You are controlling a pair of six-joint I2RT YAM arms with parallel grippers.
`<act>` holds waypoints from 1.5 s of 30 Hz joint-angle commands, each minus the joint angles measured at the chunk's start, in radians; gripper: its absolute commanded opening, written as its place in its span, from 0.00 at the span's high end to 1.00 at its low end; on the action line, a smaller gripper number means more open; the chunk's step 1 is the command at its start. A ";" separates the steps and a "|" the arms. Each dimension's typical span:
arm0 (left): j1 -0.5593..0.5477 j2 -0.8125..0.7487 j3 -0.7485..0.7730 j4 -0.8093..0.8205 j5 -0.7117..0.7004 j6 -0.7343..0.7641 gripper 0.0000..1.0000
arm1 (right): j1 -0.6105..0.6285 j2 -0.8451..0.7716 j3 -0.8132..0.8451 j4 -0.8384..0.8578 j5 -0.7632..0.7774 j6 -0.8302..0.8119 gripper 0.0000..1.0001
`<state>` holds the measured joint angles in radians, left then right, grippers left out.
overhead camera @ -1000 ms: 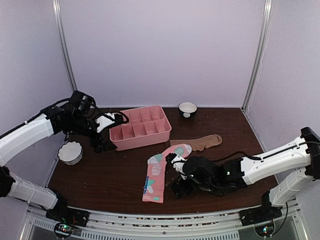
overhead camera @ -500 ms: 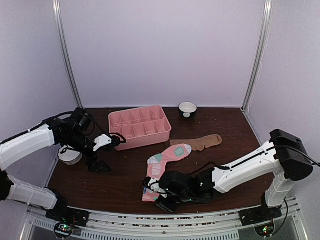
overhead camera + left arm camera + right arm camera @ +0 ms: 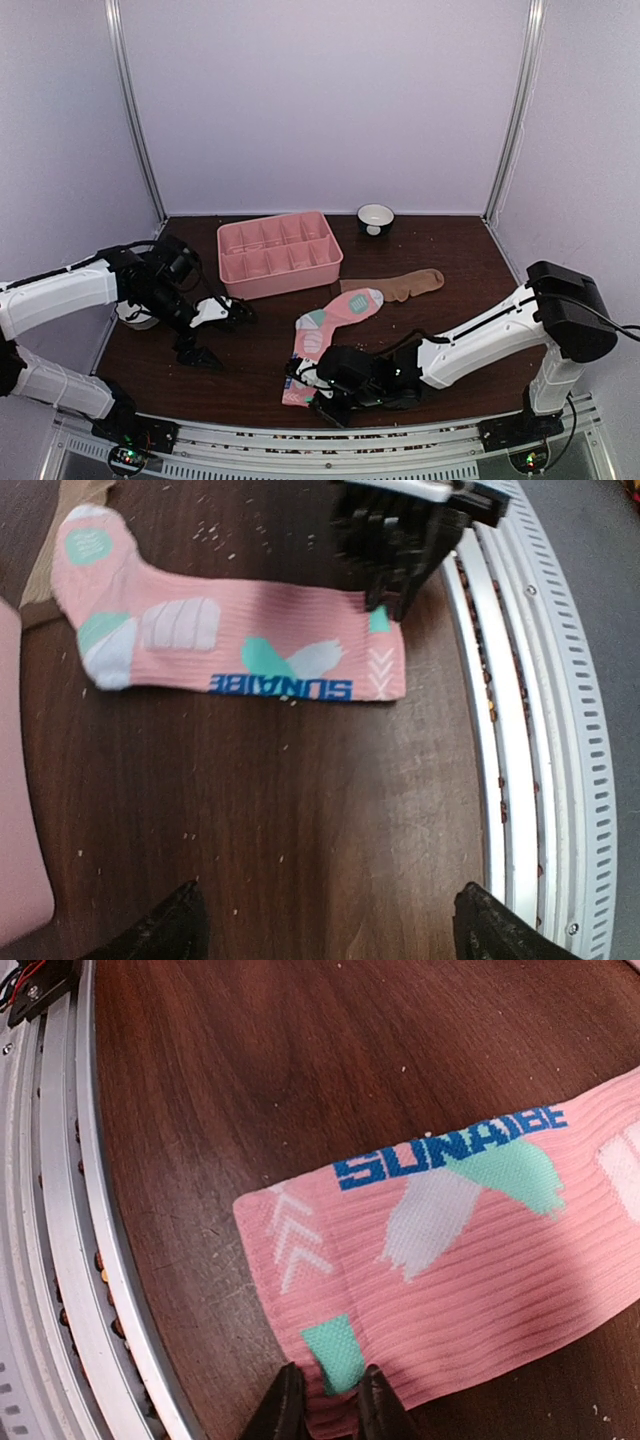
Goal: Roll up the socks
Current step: Pick up the sock from the center of the board, then roll the sock at the center of the board.
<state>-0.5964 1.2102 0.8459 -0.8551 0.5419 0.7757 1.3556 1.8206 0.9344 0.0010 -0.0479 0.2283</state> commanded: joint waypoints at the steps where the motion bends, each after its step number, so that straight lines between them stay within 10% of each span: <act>1: -0.134 0.021 -0.040 0.090 -0.020 0.015 0.16 | -0.037 0.014 -0.017 0.035 -0.078 0.068 0.87; 5: -0.223 0.059 -0.065 0.122 -0.057 0.013 0.20 | -0.080 -0.004 -0.040 0.097 -0.185 0.142 1.00; 20: -0.432 0.290 0.038 0.341 -0.202 0.065 0.58 | -0.218 0.028 -0.059 0.283 -0.497 0.467 1.00; 45: -0.508 0.324 -0.069 0.451 -0.350 0.071 0.51 | -0.234 0.083 -0.037 0.293 -0.529 0.596 1.00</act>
<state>-1.1000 1.5585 0.8146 -0.4488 0.2283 0.8291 1.1347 1.8965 0.8989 0.2413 -0.5613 0.7822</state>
